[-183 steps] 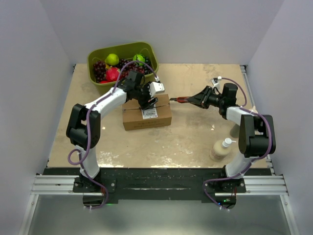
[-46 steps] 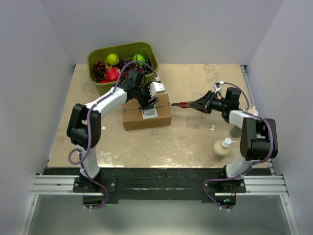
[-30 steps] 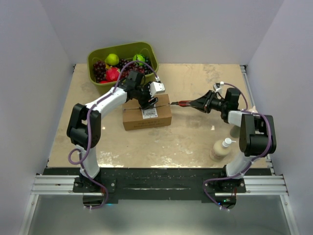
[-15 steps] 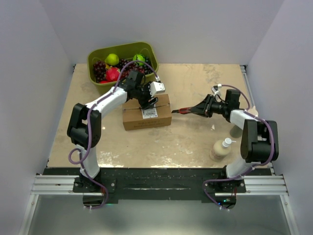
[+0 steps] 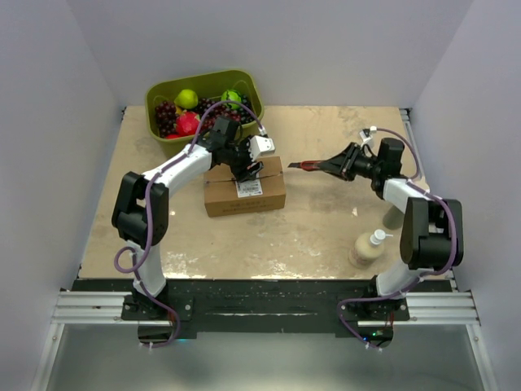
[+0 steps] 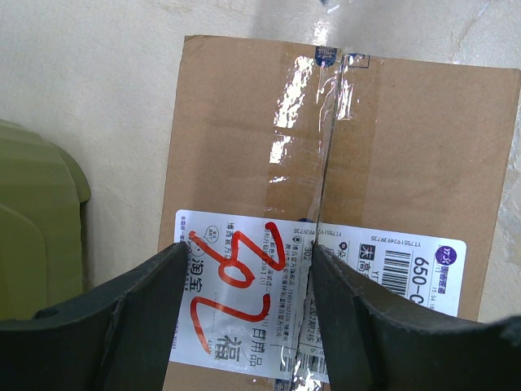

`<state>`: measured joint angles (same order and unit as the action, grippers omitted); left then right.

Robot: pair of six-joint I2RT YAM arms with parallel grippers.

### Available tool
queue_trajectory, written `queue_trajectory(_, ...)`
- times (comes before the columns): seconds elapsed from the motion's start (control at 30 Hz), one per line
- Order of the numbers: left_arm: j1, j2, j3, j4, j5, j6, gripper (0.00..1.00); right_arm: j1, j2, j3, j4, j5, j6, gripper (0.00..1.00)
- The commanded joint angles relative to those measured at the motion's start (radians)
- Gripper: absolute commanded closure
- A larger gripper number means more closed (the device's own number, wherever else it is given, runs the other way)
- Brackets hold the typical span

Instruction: Unpack the express box

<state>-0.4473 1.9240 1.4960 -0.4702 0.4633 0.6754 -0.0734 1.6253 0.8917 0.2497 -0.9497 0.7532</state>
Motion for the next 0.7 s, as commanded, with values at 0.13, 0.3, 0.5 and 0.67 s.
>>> queue_trajectory(0.13, -0.011, 0.082, -0.057, -0.108, -0.074, 0.021, 0.33, -0.005, 0.076, 0.001, 0.241, 0.043, 0.147, 1.00)
queue_trajectory(0.3, -0.011, 0.084, -0.057, -0.110, -0.074, 0.021, 0.33, -0.003, 0.111, 0.000, 0.313, 0.016, 0.204, 1.00)
queue_trajectory(0.5, -0.011, 0.084, -0.057, -0.110, -0.075, 0.023, 0.34, 0.012, 0.134, 0.013, 0.332, -0.020, 0.219, 1.00)
queue_trajectory(0.67, -0.011, 0.089, -0.056, -0.110, -0.075, 0.024, 0.34, 0.026, 0.131, 0.007, 0.293, -0.032, 0.196, 1.00)
